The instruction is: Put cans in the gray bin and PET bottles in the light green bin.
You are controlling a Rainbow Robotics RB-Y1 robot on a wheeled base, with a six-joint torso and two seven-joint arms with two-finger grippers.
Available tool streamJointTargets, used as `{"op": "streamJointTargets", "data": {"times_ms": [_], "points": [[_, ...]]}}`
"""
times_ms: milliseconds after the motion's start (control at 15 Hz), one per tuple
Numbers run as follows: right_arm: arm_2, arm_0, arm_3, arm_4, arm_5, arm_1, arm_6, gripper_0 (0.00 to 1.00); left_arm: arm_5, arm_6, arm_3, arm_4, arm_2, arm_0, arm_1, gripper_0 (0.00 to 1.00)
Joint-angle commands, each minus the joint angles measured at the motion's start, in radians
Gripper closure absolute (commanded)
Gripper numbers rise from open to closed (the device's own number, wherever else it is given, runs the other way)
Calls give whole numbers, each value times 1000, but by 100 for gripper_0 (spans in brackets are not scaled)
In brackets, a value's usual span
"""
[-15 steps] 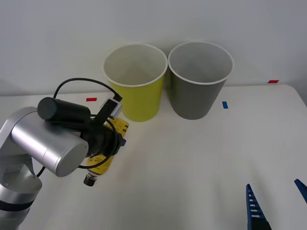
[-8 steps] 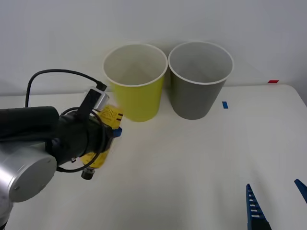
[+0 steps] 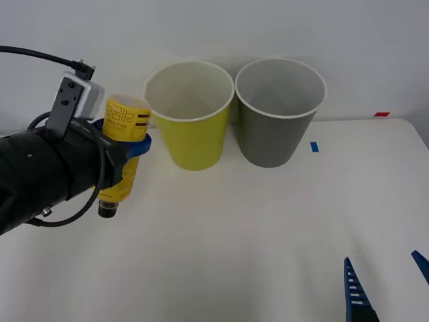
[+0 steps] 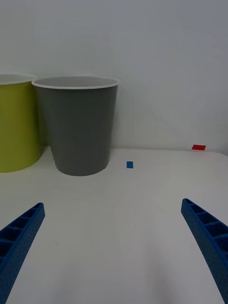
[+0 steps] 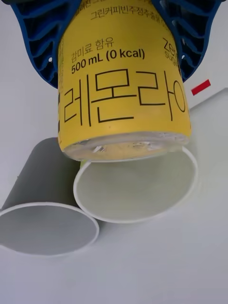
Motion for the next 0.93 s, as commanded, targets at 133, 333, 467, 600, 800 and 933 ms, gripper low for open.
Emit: {"op": "streamJointTargets", "data": {"times_ms": [133, 333, 467, 600, 800, 933], "points": [[0, 0, 0, 0, 0, 0, 0, 0, -20, 7, -1, -18, 50, -92, -45, 100], [0, 0, 0, 0, 0, 0, 0, 0, -32, 17, -1, -30, 91, -195, -48, 100], [0, 0, 0, 0, 0, 0, 0, 0, -31, 22, -1, -49, 120, -275, -48, 100], [0, 0, 0, 0, 0, 0, 0, 0, -31, 25, 48, -56, 142, -359, -48, 100], [0, 0, 0, 0, 0, 0, 0, 0, -35, 24, 184, -72, 140, -482, -40, 100], [0, 0, 0, 0, 0, 0, 0, 0, -70, 24, 270, -76, 128, -531, -40, 100]]}}
